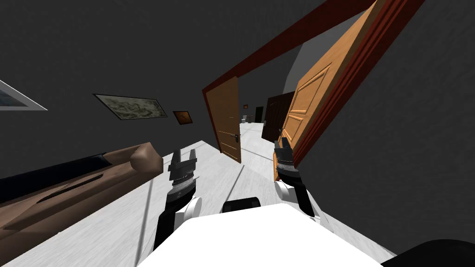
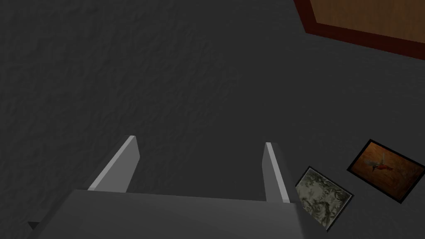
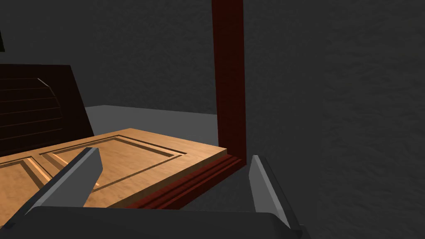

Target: Push the door open

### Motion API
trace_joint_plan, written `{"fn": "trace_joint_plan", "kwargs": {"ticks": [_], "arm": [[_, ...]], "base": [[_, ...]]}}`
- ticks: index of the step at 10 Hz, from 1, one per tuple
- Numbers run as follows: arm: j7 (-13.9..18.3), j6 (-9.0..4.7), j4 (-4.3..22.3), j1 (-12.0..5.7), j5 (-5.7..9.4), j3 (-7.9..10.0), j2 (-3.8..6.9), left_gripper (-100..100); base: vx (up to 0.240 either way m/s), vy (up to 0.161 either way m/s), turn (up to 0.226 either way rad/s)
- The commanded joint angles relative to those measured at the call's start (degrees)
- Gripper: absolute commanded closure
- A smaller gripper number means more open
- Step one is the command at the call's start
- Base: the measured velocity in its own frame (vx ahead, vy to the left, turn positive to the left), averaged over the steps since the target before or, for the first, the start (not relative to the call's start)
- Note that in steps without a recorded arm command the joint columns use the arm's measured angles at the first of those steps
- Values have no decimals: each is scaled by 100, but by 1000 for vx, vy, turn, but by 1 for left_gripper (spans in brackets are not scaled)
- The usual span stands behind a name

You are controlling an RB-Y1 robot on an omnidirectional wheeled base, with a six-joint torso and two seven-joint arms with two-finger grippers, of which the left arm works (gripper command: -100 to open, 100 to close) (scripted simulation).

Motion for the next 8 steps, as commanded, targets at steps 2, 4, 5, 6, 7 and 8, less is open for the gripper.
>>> {"fn": "trace_joint_plan", "kwargs": {"ticks": [2,4,5,6,7,8], "arm": [[37,58,315,-202,10,-83,77,-100],[78,123,665,-427,21,-175,152,-100],[93,147,795,-510,25,-209,179,-100],[112,177,959,-615,31,-252,209,-100],[132,207,1104,-720,36,-295,239,-100],[132,207,1122,-720,36,-295,239,-100]], "base": [[110,18,-55],[87,54,-58],[85,57,-48],[77,50,-62],[78,42,-57],[59,24,-10]]}}
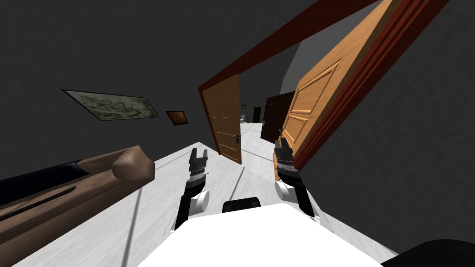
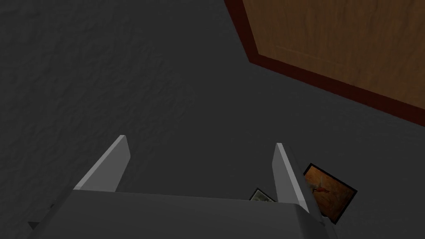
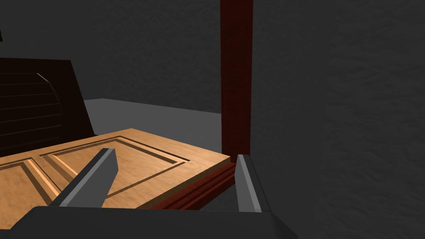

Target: Push the door open

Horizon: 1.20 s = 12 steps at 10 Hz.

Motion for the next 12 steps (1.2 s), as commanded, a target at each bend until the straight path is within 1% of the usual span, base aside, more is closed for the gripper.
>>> {"fn": "trace_joint_plan", "kwargs": {"ticks": [1,2,3,4,6,7,10,11,12], "arm": [[26,27,218,-138,12,-36,43,-100],[49,62,407,-260,18,-86,74,-100],[71,97,541,-382,24,-136,105,-100],[71,97,597,-382,24,-136,105,-100],[118,171,959,-638,37,-241,167,-100],[118,171,996,-638,37,-241,167,-100],[193,289,1604,-1050,58,-410,257,-100],[193,289,1639,-1050,58,-410,257,-100],[219,330,1861,-1193,65,-468,286,-100]], "base": [[59,21,-28],[75,34,-66],[98,51,-61],[58,41,-29],[61,45,-60],[57,40,-27],[71,47,-69],[61,54,-21],[59,41,-43]]}}
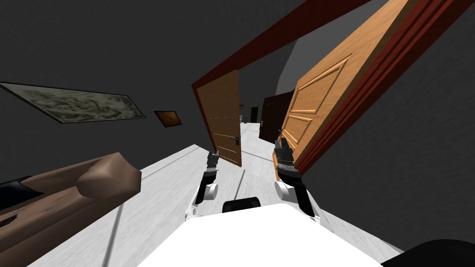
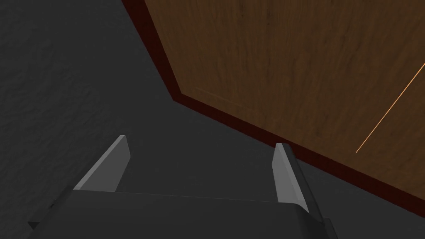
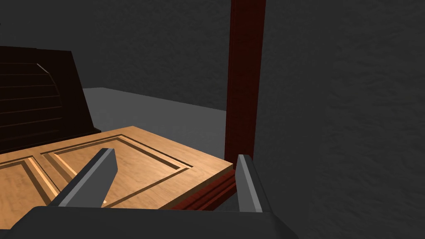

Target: Push the door open

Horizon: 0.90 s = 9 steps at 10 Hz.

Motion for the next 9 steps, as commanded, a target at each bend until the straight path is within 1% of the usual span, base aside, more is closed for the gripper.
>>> {"fn": "trace_joint_plan", "kwargs": {"ticks": [1,2,3,6,7,8,9], "arm": [[51,95,286,-207,18,-80,58,-100],[78,137,463,-354,25,-140,85,-100],[78,137,521,-354,25,-140,85,-100],[159,264,1131,-796,47,-321,163,-100],[159,264,1209,-796,47,-321,163,-100],[185,306,1418,-943,55,-381,187,-100],[185,306,1439,-943,55,-381,187,-100]], "base": [[74,54,-78],[90,73,-82],[59,47,-29],[71,56,-70],[52,50,-25],[56,42,-49],[44,32,-30]]}}
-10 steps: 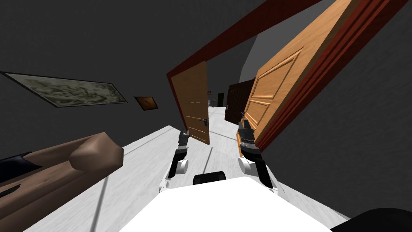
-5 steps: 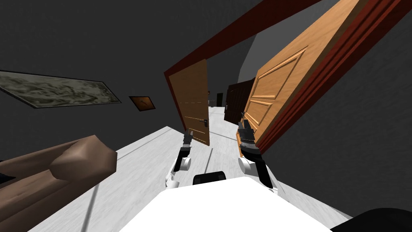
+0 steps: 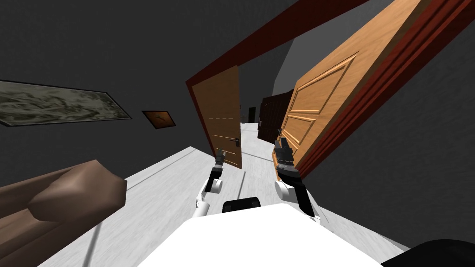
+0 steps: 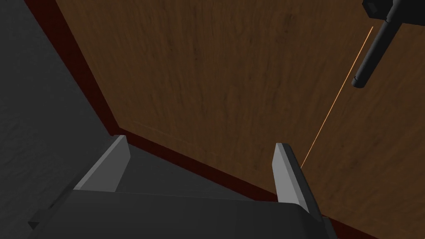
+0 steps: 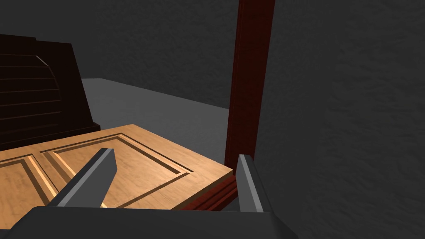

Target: Push the door open

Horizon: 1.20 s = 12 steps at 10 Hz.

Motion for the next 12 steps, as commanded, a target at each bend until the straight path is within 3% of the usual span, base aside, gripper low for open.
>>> {"fn": "trace_joint_plan", "kwargs": {"ticks": [1,2,4,5,6,7,10,11,12], "arm": [[43,37,286,-193,16,-57,41,-100],[43,37,307,-193,16,-57,41,-100],[96,120,711,-479,30,-174,84,-100],[96,120,752,-479,30,-174,84,-100],[122,161,973,-622,37,-233,106,-100],[122,161,975,-622,37,-233,106,-100],[196,277,1551,-1025,57,-398,161,-100],[196,277,1604,-1025,57,-398,161,-100],[218,311,1794,-1147,63,-448,177,-100]], "base": [[38,41,-47],[36,35,-32],[61,48,-60],[56,49,-34],[68,45,-43],[45,34,-27],[62,54,-65],[56,52,-27],[48,49,-38]]}}
